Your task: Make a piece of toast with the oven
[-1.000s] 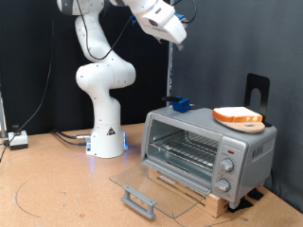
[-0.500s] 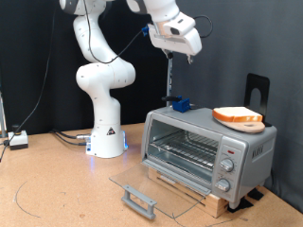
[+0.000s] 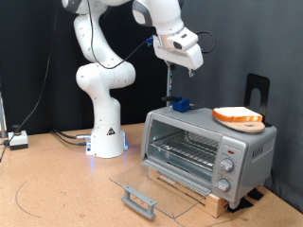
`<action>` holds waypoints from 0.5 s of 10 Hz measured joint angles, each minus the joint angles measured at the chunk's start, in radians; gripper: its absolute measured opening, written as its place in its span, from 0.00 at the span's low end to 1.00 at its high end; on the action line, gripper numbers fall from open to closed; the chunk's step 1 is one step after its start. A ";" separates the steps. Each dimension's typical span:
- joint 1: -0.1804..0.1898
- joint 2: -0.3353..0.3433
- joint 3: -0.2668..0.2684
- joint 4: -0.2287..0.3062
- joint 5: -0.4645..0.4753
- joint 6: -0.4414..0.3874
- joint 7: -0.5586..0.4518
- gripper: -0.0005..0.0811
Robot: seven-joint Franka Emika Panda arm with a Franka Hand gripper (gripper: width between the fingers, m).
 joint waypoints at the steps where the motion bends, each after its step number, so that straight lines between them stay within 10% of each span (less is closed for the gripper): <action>1: 0.000 -0.002 0.017 -0.026 -0.012 0.046 -0.001 0.99; 5: 0.000 0.004 0.032 -0.110 -0.024 0.128 -0.059 0.99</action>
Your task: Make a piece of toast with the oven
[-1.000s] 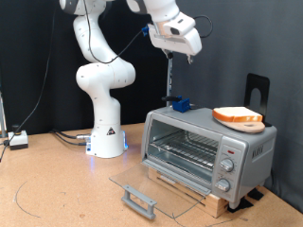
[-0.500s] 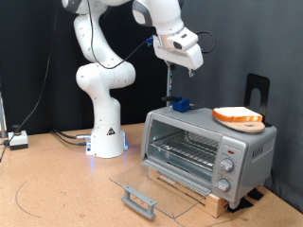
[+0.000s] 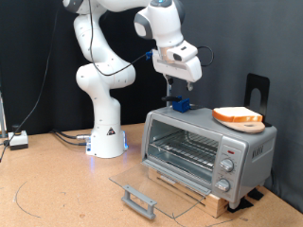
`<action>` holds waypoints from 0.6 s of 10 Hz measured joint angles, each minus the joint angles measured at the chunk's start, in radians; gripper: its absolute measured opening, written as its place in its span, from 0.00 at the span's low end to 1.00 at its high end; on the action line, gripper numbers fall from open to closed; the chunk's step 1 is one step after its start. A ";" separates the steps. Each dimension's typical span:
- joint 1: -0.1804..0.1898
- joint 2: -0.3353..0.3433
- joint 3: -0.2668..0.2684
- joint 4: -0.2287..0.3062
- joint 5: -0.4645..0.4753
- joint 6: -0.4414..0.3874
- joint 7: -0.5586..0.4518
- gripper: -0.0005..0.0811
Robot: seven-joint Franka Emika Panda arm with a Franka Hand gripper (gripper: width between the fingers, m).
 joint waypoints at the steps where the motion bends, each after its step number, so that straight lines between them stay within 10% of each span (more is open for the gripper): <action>1: 0.000 0.001 0.001 -0.021 0.000 0.027 -0.015 0.99; 6: 0.005 0.047 0.004 -0.066 0.004 0.088 -0.070 0.99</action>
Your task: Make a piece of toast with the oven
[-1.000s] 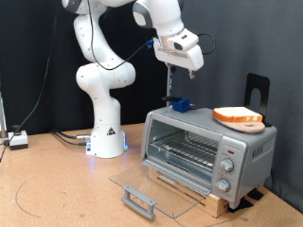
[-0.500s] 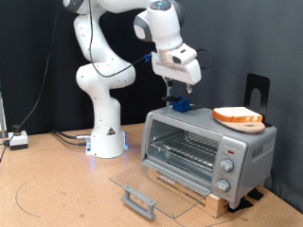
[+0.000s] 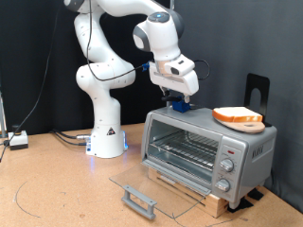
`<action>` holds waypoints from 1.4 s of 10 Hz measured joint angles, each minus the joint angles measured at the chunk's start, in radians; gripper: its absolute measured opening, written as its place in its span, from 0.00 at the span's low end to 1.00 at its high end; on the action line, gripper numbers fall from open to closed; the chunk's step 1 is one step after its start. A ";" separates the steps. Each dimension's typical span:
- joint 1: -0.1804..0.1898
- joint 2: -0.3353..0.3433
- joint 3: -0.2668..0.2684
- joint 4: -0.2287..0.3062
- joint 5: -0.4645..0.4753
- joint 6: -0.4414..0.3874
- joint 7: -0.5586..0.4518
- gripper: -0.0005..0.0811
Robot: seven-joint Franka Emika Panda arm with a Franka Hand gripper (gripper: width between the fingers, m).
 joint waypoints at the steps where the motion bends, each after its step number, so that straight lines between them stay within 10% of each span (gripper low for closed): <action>1: 0.004 0.017 0.002 0.000 0.004 0.019 -0.009 0.99; 14: 0.039 0.074 0.053 -0.001 0.046 0.074 -0.020 0.99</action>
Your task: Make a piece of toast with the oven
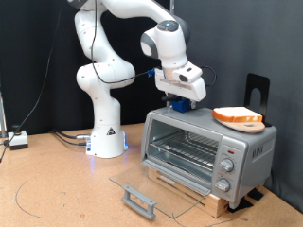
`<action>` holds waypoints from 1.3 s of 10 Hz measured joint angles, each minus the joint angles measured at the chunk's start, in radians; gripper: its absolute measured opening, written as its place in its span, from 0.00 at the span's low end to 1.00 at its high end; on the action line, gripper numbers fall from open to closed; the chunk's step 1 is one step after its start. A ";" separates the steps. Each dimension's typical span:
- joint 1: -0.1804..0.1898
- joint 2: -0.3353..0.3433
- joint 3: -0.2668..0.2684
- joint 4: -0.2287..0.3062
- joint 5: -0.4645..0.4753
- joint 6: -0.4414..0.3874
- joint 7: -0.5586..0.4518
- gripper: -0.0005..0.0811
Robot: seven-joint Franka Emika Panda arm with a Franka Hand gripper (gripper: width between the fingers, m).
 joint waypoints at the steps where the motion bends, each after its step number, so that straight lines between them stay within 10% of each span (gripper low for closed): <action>1: 0.000 0.008 0.002 0.000 0.000 0.010 0.001 0.99; 4: 0.000 0.022 0.003 0.000 0.000 0.029 0.001 0.99; 7: 0.000 0.025 0.003 0.001 0.000 0.033 0.001 0.50; 13: -0.002 -0.020 -0.049 0.016 0.047 0.007 0.000 0.48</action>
